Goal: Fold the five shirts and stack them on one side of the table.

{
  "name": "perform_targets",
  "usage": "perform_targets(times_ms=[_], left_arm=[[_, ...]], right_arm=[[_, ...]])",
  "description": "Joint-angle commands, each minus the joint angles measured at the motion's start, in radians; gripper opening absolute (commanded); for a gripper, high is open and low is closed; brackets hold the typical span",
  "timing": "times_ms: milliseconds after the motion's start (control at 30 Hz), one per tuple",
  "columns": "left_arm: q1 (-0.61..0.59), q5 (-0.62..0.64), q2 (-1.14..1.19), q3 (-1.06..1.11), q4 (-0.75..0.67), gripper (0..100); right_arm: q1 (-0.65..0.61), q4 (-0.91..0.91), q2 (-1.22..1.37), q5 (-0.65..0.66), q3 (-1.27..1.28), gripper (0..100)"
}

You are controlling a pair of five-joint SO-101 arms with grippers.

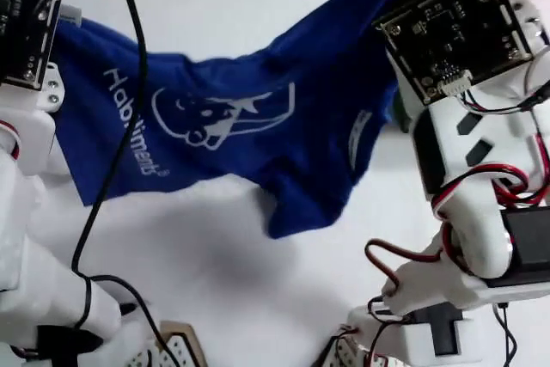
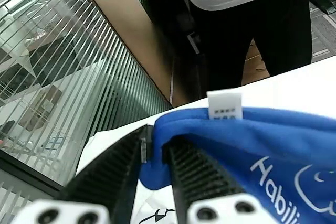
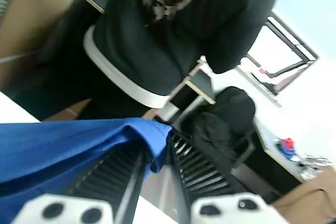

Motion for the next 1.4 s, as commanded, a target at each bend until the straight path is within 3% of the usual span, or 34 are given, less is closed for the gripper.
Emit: perform_targets(times_ms=[0, 167, 333, 600, 1000, 1367], left_arm=[[-0.014, -0.005, -0.012, 0.008, 0.011, 3], [-0.015, -0.005, -0.021, 0.173, 0.006, 3], [-0.051, -0.003, -0.028, 0.177, 0.009, 3], [-0.063, 0.014, -0.17, 0.2, 0.015, 3], [-0.063, 0.026, -0.483, 0.576, -0.029, 3], [-0.063, 0.025, -0.626, 0.659, -0.032, 3]], right_arm=[[0.044, -0.054, 0.002, 0.041, -0.021, 1.7], [0.068, -0.122, -0.042, 0.052, -0.02, 1.7], [0.068, -0.136, -0.117, 0.052, -0.014, 1.7], [0.068, -0.134, -0.197, 0.054, -0.012, 1.7], [0.065, -0.082, -0.302, 0.054, -0.012, 1.7], [0.064, -0.021, -0.344, 0.046, -0.009, 1.7]])
